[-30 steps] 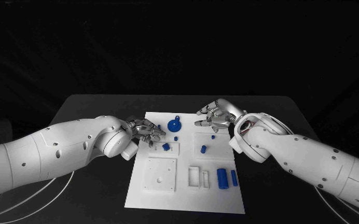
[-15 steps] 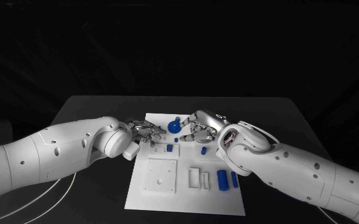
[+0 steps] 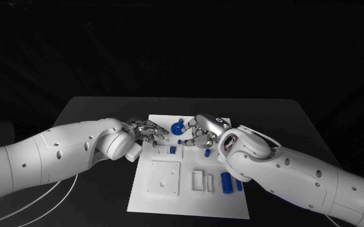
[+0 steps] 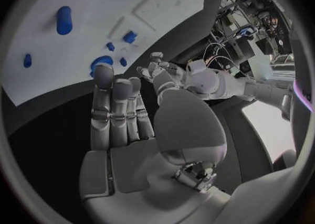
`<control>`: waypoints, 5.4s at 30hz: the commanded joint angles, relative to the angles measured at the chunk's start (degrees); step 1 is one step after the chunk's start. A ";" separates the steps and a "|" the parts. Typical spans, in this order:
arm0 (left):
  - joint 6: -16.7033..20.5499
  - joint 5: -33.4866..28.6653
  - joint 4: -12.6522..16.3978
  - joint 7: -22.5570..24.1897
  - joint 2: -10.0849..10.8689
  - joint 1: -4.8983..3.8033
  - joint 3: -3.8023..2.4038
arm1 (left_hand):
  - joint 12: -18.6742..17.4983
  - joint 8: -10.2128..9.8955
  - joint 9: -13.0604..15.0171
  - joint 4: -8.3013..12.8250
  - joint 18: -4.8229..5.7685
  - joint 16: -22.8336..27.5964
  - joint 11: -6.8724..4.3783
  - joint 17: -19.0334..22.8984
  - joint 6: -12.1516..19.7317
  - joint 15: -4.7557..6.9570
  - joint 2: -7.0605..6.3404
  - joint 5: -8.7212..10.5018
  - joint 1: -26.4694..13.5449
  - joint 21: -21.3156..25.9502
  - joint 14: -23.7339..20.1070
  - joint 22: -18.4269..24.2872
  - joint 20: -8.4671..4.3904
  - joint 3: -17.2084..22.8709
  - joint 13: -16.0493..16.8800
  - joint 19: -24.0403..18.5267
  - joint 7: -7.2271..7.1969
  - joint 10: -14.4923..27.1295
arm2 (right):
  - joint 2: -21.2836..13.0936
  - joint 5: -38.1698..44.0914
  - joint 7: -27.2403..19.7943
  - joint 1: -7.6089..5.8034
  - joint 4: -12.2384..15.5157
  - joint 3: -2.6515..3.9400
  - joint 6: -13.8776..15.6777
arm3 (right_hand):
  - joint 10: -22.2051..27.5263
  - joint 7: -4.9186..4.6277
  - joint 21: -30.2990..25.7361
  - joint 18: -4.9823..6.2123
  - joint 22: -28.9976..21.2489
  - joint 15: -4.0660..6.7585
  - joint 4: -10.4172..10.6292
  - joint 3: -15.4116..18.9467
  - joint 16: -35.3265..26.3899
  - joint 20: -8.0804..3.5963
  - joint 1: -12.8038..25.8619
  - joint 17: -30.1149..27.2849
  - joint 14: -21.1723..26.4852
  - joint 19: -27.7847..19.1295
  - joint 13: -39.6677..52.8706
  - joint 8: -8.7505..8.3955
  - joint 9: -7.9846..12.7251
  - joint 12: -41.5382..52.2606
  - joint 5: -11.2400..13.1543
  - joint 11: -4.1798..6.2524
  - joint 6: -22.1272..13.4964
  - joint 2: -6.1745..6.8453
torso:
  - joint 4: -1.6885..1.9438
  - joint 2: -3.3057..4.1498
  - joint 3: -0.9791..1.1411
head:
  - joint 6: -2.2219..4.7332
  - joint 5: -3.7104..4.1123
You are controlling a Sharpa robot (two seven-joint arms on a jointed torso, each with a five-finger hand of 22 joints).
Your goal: Assemble the parts on the task board
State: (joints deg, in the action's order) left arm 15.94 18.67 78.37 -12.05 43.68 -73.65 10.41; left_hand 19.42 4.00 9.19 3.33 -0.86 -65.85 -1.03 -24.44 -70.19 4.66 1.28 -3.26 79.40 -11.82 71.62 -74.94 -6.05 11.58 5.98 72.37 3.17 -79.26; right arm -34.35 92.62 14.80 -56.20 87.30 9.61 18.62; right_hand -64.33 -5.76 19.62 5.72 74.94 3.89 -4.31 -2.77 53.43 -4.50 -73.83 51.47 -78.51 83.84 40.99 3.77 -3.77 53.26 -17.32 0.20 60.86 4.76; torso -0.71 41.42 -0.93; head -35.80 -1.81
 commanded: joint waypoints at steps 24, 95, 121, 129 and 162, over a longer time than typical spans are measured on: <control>12.59 7.96 0.99 13.70 0.55 -0.18 -0.03 | -4.56 -0.32 -4.97 3.29 -0.57 12.19 1.27 5.00 0.31 -1.95 -0.35 -1.23 -0.27 6.57 -1.97 1.98 2.11 -2.45 -1.95 -2.81 0.98 3.08 | 7.13 5.94 12.88 -0.02 -6.20 -3.87 -9.98 | -6.92 2.93 14.23 -2.50 3.97 0.72 10.51 -8.86 8.10 -1.38 3.21 11.08 -4.37 1.60 16.10 -0.13 -0.29 8.90 11.48 1.56 9.73 3.60 | 0.31 0.09 -0.20 | 0.11 -1.71; 13.76 3.75 2.46 14.44 0.49 -1.63 0.01 | -5.52 -0.35 -5.05 2.58 -0.58 14.39 1.64 3.98 2.38 -2.19 -0.81 -1.18 -0.39 7.82 -1.43 3.97 2.34 -2.38 -1.99 -2.14 1.58 3.52 | 16.80 15.04 16.98 -0.72 -15.48 -7.35 -4.44 | -5.56 2.09 15.26 -2.21 3.90 0.69 8.48 -9.65 7.06 -1.47 3.08 13.06 -4.12 0.71 16.84 -0.11 -0.23 6.01 14.56 1.09 7.39 8.06 | 0.66 0.25 -0.98 | -0.92 -4.17; 13.36 3.68 2.39 13.76 0.51 -1.66 0.03 | -5.66 -0.33 -5.02 2.59 -0.69 14.62 1.80 3.82 3.14 -2.29 -0.87 -1.34 -0.22 7.80 -1.51 4.00 2.43 -1.96 -1.98 -2.24 1.84 4.01 | 16.49 13.65 14.57 -0.76 -15.37 -7.97 -1.33 | -4.41 0.73 14.82 -1.48 3.93 0.48 -4.95 -31.15 6.32 -1.17 2.50 12.69 -3.83 0.28 16.36 -0.20 0.06 6.38 9.33 0.71 5.07 5.19 | 0.58 0.24 -0.94 | -0.96 -3.91; 12.79 3.59 2.48 13.44 0.66 -1.66 0.08 | -5.74 -0.36 -5.04 2.63 -0.72 14.65 1.91 3.77 3.49 -2.34 -0.93 -1.32 -0.19 7.79 -1.53 3.96 2.47 -1.86 -1.99 -2.28 1.98 4.30 | 15.80 12.51 13.83 -0.76 -15.09 -7.97 -0.85 | -3.95 0.22 15.36 -1.06 3.80 0.39 -6.82 -33.52 6.10 -1.03 3.62 12.41 -3.59 -0.39 16.00 -0.24 0.17 6.44 9.07 0.45 3.28 4.81 | 0.51 0.25 -0.95 | -0.91 -3.98; 12.10 3.58 2.43 12.71 0.92 -1.66 0.14 | -5.64 -0.33 -5.04 2.73 -0.88 14.72 2.12 3.58 4.50 -2.48 -1.20 -1.31 -0.14 7.79 -1.59 3.80 2.61 -1.66 -1.97 -2.35 2.30 4.98 | 14.54 7.94 11.80 -0.75 -14.54 -7.97 -0.54 | -1.02 -0.75 11.52 0.33 3.30 -0.77 -1.31 -11.26 6.35 0.37 2.19 11.91 -2.27 -0.58 12.90 -0.14 0.11 6.88 3.19 -0.83 -2.85 5.02 | 0.62 0.25 -0.95 | -0.78 -3.91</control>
State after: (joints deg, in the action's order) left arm 28.70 22.49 80.68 0.54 44.62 -75.24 10.58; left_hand 13.87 3.82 4.22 6.12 -0.86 -51.43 1.24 -20.81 -66.20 2.63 0.51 -4.36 79.22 -4.31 69.99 -71.08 -3.78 9.50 4.07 69.91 5.51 -74.62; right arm -19.77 100.76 26.72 -56.99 72.58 1.66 16.98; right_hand -65.62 -6.35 30.95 5.75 74.90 3.28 -5.57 -13.88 59.59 -4.39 -71.86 63.35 -80.76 82.92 53.82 3.31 -3.61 60.08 -14.10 -0.92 57.84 10.02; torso -0.10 41.66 -1.93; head -36.58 -5.71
